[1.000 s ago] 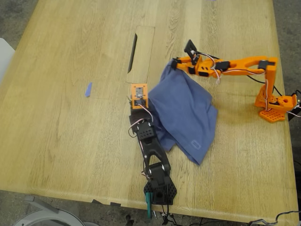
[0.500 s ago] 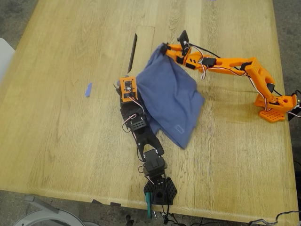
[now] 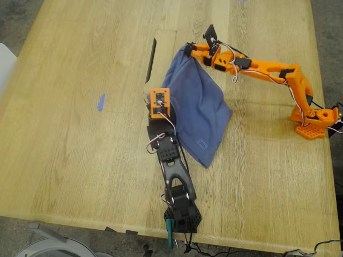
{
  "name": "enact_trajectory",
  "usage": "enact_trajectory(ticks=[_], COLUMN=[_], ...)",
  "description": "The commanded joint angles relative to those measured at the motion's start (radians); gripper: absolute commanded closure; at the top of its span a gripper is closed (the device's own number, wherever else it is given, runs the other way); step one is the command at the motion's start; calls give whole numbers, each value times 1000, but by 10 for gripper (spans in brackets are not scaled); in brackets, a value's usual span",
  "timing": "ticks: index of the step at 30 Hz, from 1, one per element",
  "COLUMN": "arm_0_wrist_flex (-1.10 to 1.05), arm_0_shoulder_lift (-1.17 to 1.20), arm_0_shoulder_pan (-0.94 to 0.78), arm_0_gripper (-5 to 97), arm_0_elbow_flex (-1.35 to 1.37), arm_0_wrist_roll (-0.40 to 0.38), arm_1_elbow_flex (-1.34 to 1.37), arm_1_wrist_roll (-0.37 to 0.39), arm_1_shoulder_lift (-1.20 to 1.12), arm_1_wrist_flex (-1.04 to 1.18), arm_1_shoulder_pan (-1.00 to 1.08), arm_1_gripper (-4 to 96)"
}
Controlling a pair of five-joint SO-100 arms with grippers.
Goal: Fold a T-shirt
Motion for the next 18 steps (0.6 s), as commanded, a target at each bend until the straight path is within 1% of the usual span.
enact_trajectory(ticks=[1, 4, 7, 18], arm_0_wrist_flex=[150, 265, 371, 749], arm_0_shoulder_lift=[193, 261, 321, 535], arm_0_shoulder_pan=[20, 66, 115, 416], arm_0_gripper=[918, 918, 918, 918], arm_0_elbow_flex=[-26, -26, -26, 26], arm_0_wrist_roll=[-5, -8, -11, -49], arm_1_elbow_flex=[6, 138, 330, 1029], arm_1_wrist_roll=[-6, -2, 3, 12], arm_1_shoulder_lift=[181, 324, 491, 1063], arm_1_wrist_flex=[160, 321, 419, 511], arm_1_shoulder_pan=[5, -28, -55, -172], arm_1_gripper=[915, 915, 915, 915])
